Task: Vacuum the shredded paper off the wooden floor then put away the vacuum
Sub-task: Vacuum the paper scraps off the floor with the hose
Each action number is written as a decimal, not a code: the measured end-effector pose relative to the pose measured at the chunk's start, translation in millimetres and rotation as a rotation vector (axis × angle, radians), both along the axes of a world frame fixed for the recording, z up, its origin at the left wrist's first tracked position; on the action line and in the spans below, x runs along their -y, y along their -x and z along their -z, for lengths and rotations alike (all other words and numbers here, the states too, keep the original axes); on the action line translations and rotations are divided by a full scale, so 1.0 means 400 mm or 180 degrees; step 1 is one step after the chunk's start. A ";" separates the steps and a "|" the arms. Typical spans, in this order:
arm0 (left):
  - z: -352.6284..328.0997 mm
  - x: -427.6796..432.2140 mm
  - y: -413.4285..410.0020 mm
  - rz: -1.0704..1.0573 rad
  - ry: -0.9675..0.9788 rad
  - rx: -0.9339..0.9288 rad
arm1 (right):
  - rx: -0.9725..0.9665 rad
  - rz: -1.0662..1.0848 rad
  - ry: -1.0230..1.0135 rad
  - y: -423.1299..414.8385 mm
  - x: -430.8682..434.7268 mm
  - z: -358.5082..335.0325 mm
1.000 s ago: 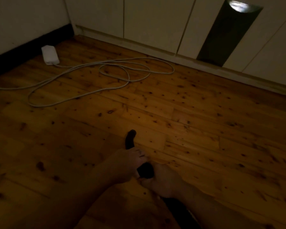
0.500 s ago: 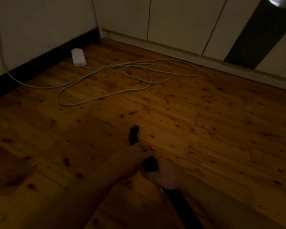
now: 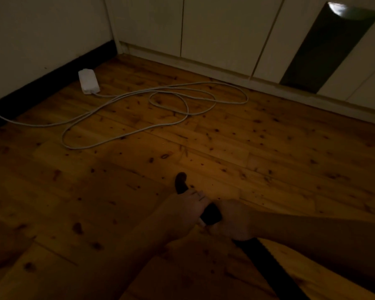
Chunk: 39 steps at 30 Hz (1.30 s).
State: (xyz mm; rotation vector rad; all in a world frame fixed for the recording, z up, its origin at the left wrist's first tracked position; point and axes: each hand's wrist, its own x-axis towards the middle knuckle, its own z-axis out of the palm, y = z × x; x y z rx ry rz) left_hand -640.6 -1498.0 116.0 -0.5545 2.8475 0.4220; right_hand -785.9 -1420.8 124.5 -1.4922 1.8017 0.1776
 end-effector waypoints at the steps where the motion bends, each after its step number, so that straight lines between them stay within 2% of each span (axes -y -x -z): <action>1: -0.005 0.001 0.007 -0.0005 0.0041 -0.0036 | -0.0095 0.0018 0.0028 0.012 0.001 -0.008; 7: -0.043 0.021 0.026 -0.0096 -0.0044 -0.0181 | 0.0114 0.0074 -0.0120 0.043 0.030 -0.081; 12: -0.067 0.076 0.006 -0.0220 0.0368 0.0065 | 0.0457 0.0066 0.0304 0.025 0.088 -0.082; 17: -0.022 0.144 -0.033 -0.0412 0.0414 0.0366 | 0.0258 0.0150 0.0619 -0.017 0.168 0.018; 22: 0.025 0.149 -0.047 -0.0584 0.0185 0.0686 | 0.0091 0.0120 0.0568 -0.025 0.185 0.080; 29: 0.032 0.144 -0.027 -0.0819 0.0036 0.0646 | 0.0011 0.0086 0.0587 -0.008 0.200 0.096; 39: 0.007 0.150 0.001 -0.0691 0.0017 0.0671 | 0.0085 0.0309 0.0530 0.016 0.195 0.079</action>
